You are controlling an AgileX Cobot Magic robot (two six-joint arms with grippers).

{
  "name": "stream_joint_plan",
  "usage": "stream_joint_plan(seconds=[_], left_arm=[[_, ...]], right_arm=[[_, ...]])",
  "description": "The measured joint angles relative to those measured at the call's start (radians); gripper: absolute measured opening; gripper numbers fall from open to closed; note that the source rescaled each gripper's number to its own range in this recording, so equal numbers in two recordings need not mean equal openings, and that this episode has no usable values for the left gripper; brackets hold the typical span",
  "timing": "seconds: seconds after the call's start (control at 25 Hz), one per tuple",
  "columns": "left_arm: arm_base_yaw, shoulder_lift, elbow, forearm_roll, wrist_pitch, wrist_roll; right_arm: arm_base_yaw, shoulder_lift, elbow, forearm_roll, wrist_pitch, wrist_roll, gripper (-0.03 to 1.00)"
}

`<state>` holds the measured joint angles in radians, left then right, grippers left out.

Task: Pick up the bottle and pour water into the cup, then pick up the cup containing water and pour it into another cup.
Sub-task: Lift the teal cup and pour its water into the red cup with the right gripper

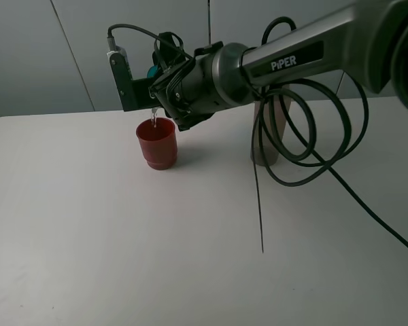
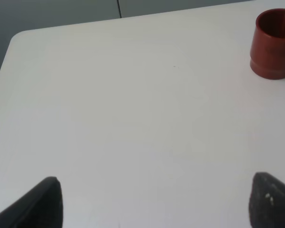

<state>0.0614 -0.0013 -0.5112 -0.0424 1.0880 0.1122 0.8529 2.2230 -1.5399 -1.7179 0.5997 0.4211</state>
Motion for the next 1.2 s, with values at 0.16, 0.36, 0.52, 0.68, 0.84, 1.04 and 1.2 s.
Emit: stream_joint_plan(seconds=[0.16,0.36,0.52,0.68,0.84,1.04,1.2], left_arm=[[0.000,0.000,0.000,0.000,0.000,0.000],[0.000,0.000,0.000,0.000,0.000,0.000],[0.000,0.000,0.000,0.000,0.000,0.000],[0.000,0.000,0.000,0.000,0.000,0.000],[0.000,0.000,0.000,0.000,0.000,0.000],[0.000,0.000,0.000,0.000,0.000,0.000],[0.000,0.000,0.000,0.000,0.000,0.000]], right_arm=[[0.002,0.018,0.000,0.000,0.018,-0.018,0.11],[0.002,0.024,0.000,0.000,0.034,-0.032,0.11],[0.002,0.024,0.000,0.000,0.039,-0.081,0.11],[0.002,0.024,0.000,0.000,0.039,-0.148,0.11],[0.002,0.024,0.000,0.000,0.041,-0.221,0.11],[0.002,0.024,0.000,-0.002,0.043,-0.253,0.11],[0.002,0.024,0.000,-0.007,0.046,-0.257,0.11]])
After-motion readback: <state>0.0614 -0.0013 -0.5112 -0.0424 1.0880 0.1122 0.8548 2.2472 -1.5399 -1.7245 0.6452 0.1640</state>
